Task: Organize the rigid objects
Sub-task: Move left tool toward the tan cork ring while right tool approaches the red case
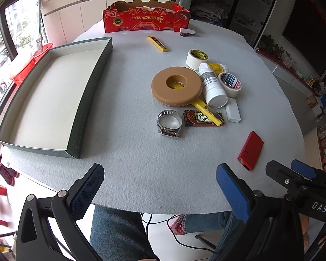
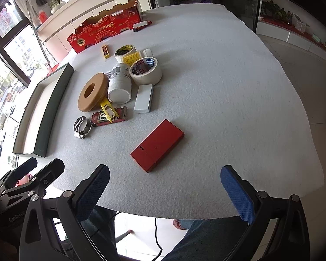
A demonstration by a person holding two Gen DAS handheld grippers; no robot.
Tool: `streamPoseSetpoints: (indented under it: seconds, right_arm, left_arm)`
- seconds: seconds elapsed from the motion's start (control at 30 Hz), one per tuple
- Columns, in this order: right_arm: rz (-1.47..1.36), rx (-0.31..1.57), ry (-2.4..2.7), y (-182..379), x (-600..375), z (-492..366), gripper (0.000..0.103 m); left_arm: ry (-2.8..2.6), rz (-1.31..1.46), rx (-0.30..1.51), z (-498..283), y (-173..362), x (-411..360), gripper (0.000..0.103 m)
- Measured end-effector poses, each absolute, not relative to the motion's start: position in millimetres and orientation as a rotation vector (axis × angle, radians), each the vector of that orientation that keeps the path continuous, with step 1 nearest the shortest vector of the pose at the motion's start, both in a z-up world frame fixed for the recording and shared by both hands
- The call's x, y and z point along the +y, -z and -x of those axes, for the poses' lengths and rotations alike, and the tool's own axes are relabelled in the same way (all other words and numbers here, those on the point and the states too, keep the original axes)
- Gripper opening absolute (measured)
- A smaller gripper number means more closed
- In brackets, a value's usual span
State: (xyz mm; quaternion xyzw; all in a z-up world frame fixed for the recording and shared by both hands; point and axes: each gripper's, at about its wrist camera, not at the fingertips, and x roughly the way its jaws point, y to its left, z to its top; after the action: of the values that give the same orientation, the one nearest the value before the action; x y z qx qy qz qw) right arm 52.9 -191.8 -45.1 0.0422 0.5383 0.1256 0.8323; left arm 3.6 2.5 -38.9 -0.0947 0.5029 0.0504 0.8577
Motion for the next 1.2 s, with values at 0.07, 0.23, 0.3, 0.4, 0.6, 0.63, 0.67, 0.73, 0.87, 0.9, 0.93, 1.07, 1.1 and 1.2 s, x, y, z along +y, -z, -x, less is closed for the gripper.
streamPoseSetpoints:
  seconds: [0.07,0.23,0.3,0.4,0.6,0.63,0.67,0.73,0.87,0.9,0.93,1.07,1.1,1.2]
  right_arm:
    - [-0.087,1.146,-0.269,46.7,-191.6,-53.9,0.103]
    - [-0.079,1.157,-0.271,50.8,-191.3,-56.2,0.103]
    - [-0.079,1.164,-0.272,53.2,-191.8,-57.0,0.103]
    - [-0.081,1.173,-0.271,56.6,-193.0,-58.3,0.103]
    - [-0.074,1.185,-0.264,62.4,-195.5,-62.9,0.103]
    - [-0.074,1.185,-0.262,63.3,-196.8,-63.1,0.103]
    - [-0.074,1.187,-0.259,64.0,-197.6,-63.8,0.103]
    - [-0.076,1.192,-0.253,65.7,-199.4,-65.0,0.103]
    - [-0.07,1.201,-0.251,67.0,-199.2,-69.8,0.103]
    - [-0.067,1.202,-0.252,66.8,-198.6,-71.6,0.103]
    - [-0.065,1.204,-0.252,66.3,-198.1,-73.6,0.103]
    - [-0.071,1.2,-0.243,63.5,-199.2,-82.3,0.103]
    - [-0.074,1.2,-0.239,63.0,-199.9,-84.2,0.103]
    - [-0.08,1.202,-0.227,61.9,-202.5,-89.5,0.103]
  left_arm:
    - [-0.108,0.197,1.064,-5.1,40.1,3.6,0.103]
    - [-0.114,0.186,1.087,-7.9,45.0,3.7,0.103]
    - [-0.116,0.181,1.095,-8.4,47.3,3.3,0.103]
    - [-0.119,0.173,1.103,-9.4,49.8,3.7,0.103]
    - [-0.14,0.16,1.113,-14.0,53.4,7.4,0.103]
    - [-0.145,0.161,1.113,-14.8,54.0,8.9,0.103]
    - [-0.151,0.162,1.114,-15.9,54.6,11.1,0.103]
    - [-0.164,0.164,1.115,-17.1,55.4,15.5,0.103]
    - [-0.179,0.154,1.116,-23.5,55.9,21.0,0.103]
    - [-0.18,0.151,1.116,-25.5,55.8,21.5,0.103]
    - [-0.179,0.149,1.116,-28.4,55.3,22.1,0.103]
    - [-0.181,0.131,1.108,-43.7,51.5,20.8,0.103]
    - [-0.177,0.129,1.105,-49.0,49.7,19.8,0.103]
    - [-0.153,0.125,1.081,-66.7,42.5,13.2,0.103]
